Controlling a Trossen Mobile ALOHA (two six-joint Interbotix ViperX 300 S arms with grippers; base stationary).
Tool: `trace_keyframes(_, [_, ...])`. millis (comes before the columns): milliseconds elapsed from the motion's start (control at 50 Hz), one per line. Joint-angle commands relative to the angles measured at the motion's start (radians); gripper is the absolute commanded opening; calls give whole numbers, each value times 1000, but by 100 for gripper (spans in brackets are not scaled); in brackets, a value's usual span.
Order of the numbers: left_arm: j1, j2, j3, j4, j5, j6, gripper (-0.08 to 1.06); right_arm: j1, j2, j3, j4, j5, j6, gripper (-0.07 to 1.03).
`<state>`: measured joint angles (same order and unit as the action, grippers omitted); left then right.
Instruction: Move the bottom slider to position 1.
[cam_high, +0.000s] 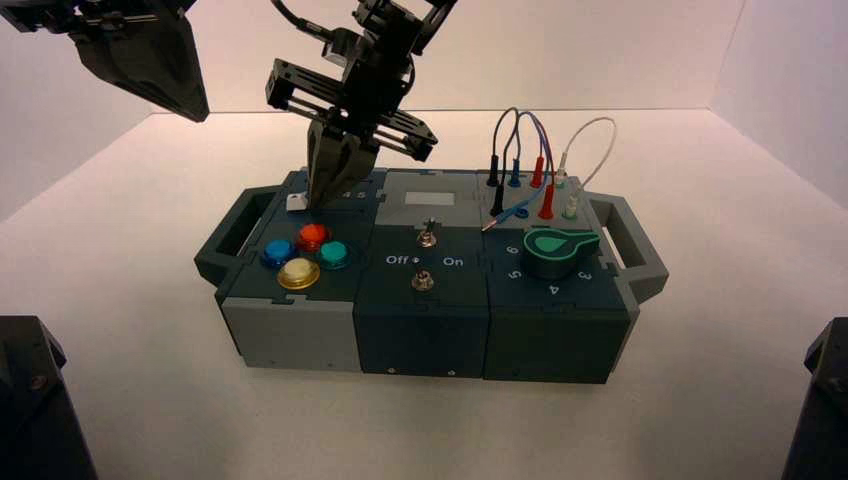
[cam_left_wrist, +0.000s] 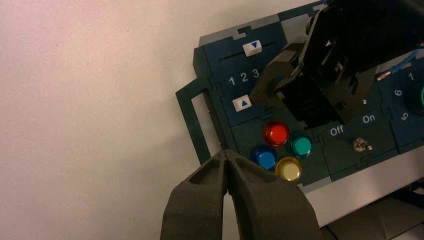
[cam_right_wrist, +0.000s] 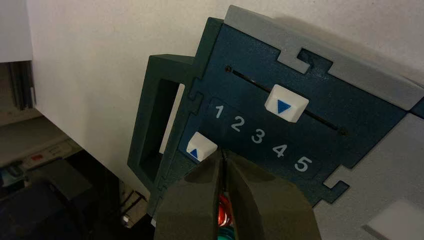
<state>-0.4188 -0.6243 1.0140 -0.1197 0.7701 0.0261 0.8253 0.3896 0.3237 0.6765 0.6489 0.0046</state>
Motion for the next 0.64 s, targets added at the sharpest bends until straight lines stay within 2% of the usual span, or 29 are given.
trace_keyframes(20, [-5,-6,-15,2,-6,3,-3,8,-23,17,-8,-5,-2,-2])
trace_keyframes(180, [-6,-8,-14,2,-9,0,-3,-23,-78,80,-48,-9,-2,-2])
trace_keyframes(420, [-5,-8,-11,2,-15,-3,-3,-54,-187,183,-57,-54,-3,-2])
trace_keyframes(640, [-5,-2,-11,2,-20,-2,-3,-52,-201,181,-57,-60,-3,-2])
